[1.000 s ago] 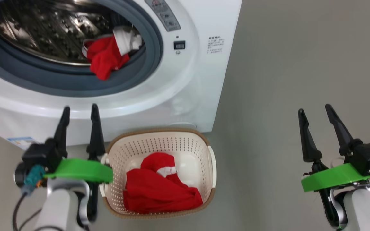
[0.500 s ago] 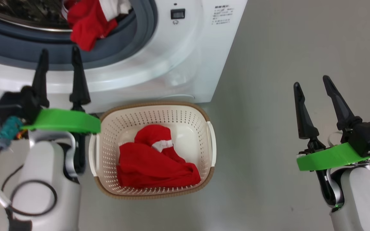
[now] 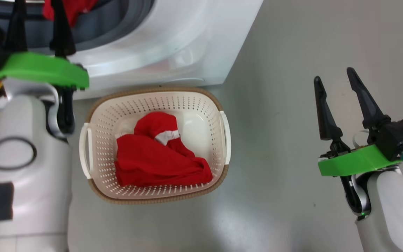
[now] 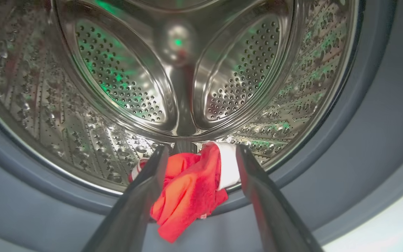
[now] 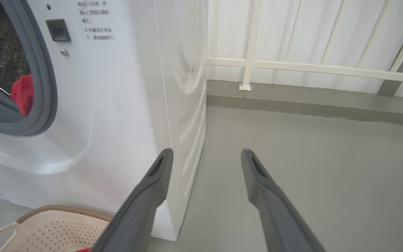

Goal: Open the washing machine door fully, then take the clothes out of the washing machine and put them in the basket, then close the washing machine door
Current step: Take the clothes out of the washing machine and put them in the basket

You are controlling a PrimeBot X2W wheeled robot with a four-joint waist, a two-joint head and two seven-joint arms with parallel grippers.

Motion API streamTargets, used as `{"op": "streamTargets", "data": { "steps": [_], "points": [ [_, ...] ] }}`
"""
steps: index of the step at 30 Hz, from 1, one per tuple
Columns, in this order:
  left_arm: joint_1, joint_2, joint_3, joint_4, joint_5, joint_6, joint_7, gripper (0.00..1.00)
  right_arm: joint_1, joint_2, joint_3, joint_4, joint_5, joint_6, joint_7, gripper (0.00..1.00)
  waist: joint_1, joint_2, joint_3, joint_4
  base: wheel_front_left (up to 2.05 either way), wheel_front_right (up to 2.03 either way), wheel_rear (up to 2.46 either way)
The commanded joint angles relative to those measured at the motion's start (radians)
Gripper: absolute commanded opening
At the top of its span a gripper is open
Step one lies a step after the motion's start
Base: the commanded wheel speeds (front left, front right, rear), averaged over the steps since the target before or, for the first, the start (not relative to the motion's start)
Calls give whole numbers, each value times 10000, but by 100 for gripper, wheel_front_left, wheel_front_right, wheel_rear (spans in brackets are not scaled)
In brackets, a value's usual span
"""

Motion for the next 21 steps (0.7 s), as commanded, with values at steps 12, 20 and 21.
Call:
{"op": "streamTargets", "data": {
  "steps": [12,20,21],
  "points": [
    [-2340,1050,-276,2879,375,-105,1023,100,-341,-10,529,-247,82,63,-63,100,0,0,594,-329,0,0,0],
    [-2949,1487,-657,4120,632,19,2203,100,-403,-10,643,-233,269,63,-63,100,0,0,757,-487,0,0,0],
    [-2999,1508,-656,4210,613,33,2244,100,-425,-10,652,-232,299,63,-63,100,0,0,774,-500,0,0,0]
  ]
}}
